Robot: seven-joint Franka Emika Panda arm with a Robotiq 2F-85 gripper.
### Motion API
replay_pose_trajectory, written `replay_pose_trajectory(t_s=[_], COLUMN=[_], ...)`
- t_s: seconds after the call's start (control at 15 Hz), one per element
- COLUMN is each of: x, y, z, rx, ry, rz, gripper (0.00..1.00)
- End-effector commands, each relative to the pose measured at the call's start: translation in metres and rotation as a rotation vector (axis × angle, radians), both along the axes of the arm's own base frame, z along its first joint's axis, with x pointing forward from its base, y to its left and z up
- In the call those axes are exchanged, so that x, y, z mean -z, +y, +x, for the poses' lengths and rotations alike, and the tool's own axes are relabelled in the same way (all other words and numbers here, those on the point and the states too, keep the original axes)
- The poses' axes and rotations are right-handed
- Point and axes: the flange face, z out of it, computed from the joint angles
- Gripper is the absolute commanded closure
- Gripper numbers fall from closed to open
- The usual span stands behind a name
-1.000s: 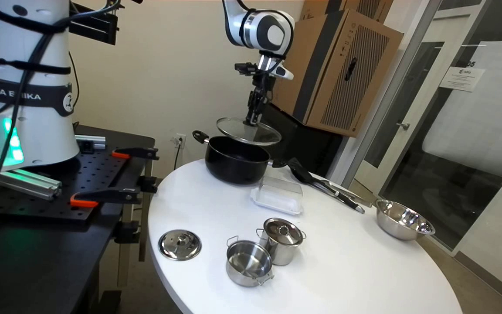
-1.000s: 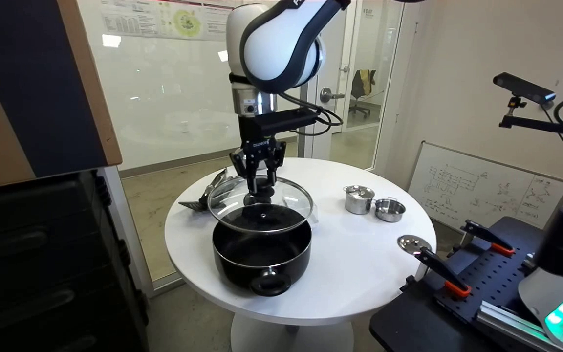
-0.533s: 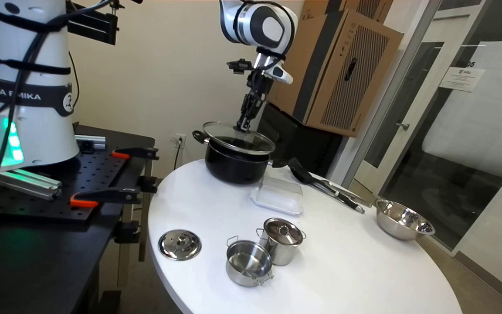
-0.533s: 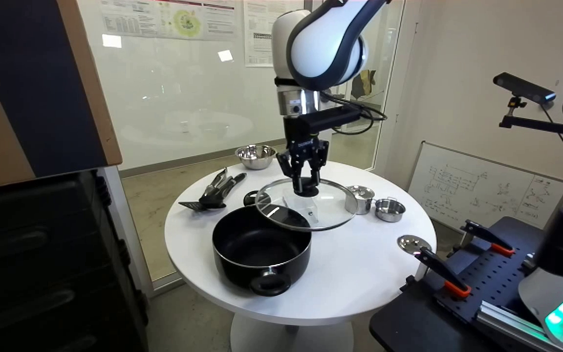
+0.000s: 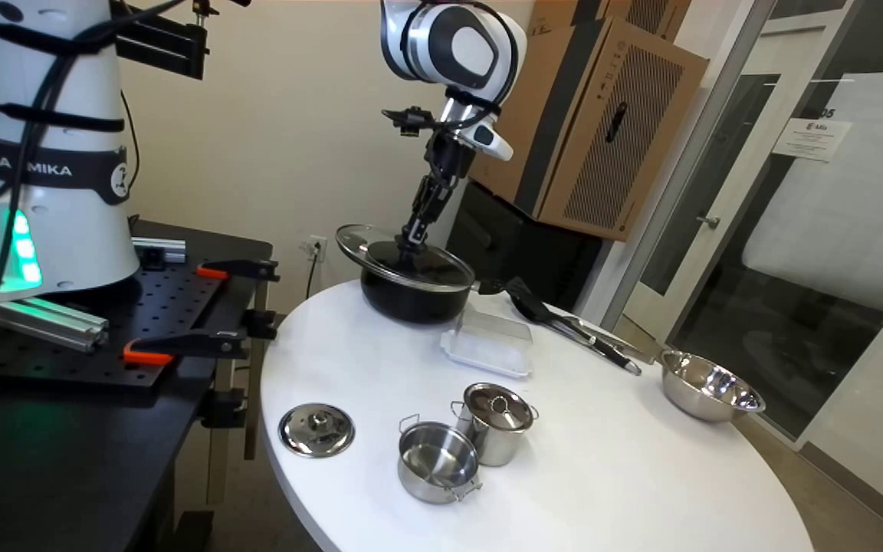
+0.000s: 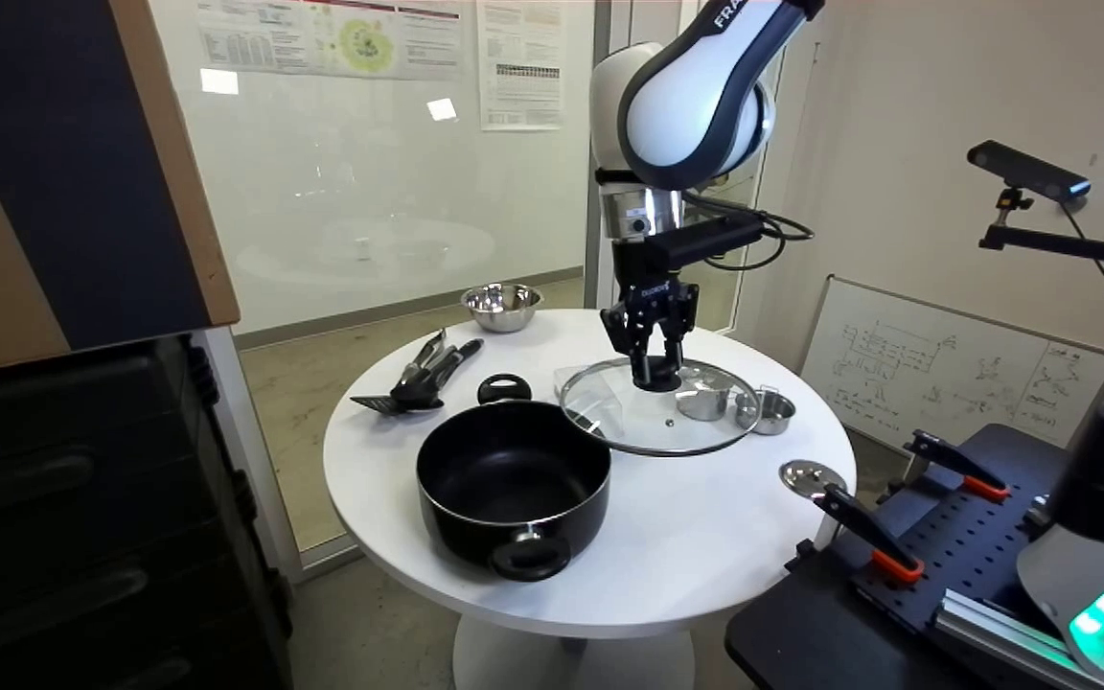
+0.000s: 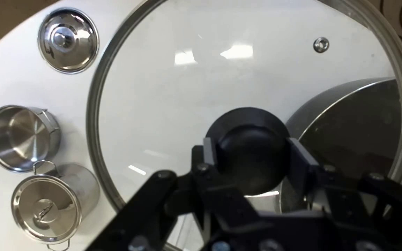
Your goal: Place the lid on the table
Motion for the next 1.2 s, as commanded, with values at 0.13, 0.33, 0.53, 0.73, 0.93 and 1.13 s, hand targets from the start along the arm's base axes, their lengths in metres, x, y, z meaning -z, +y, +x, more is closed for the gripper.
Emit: replay_pose_trajectory(t_s=[0.13,0.33,0.53,0.73,0.93,1.13], x=[0.002,0.01,0.018,0.026,0.036,0.045], y=[0.004,-0.005,-0.022,-0.044,-0.064,-0.074], z=[-0.001,-0.013,-0.022,-0.031,-0.036,-0.036], rx=[-0.004,-0.012,0.01,0.041,0.071,0.088], ry=[0.005,0.018,0.042,0.065,0.088,0.102], rz=[-0.005,-0.021,-0.03,-0.045,-0.068,-0.091], gripper=[0.75,0.75,0.75,0.75,0.75,0.75])
